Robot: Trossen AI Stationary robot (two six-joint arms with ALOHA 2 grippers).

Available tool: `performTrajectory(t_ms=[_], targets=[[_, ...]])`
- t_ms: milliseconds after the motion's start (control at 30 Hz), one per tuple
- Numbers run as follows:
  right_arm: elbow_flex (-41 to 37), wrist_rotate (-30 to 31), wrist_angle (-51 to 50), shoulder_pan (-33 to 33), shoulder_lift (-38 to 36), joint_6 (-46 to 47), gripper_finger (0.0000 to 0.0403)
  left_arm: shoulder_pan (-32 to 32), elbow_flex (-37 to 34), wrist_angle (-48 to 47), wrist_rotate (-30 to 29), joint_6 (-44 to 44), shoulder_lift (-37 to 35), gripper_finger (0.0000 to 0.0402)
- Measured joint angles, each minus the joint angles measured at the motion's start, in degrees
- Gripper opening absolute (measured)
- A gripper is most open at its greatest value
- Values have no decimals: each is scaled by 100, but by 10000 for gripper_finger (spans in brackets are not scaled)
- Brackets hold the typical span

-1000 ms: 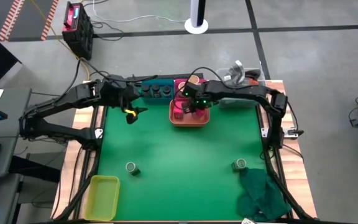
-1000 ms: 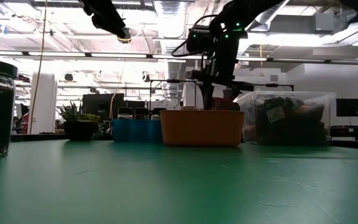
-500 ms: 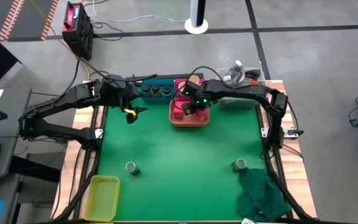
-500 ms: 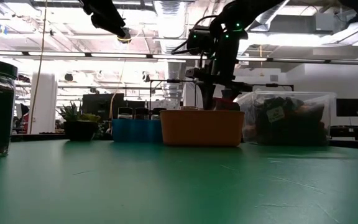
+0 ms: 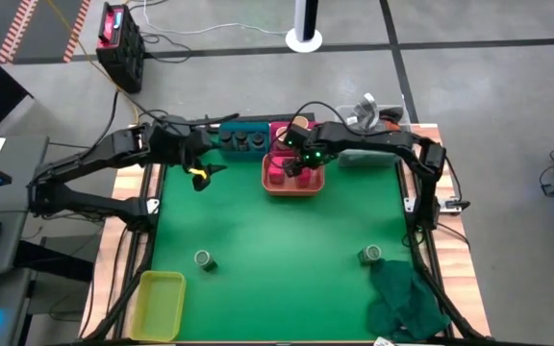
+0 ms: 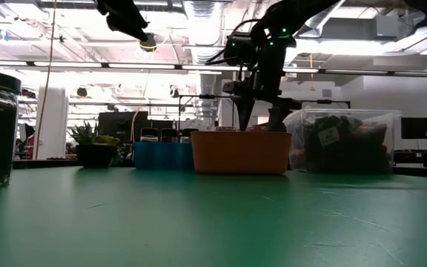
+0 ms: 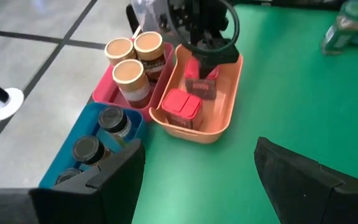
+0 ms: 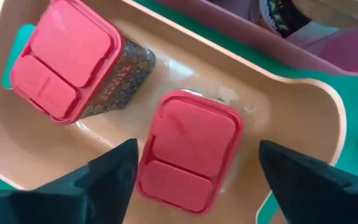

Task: Sort spices by type
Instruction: Put the left green seasoning bottle into the yellow bin

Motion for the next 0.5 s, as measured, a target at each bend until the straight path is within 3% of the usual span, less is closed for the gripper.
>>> performTrajectory(t_ms=[200,400,500], targets=[[-2,360,-170,68,-286,98,375,0,0,-39,2,-487,-155,290],[-4,1178,-351,365,-950,107,373,-89,39,-379,84,-894,-239,290],[-4,1240,-577,553,-1304,298,373,-324,218,-741,119,-899,-222,290]])
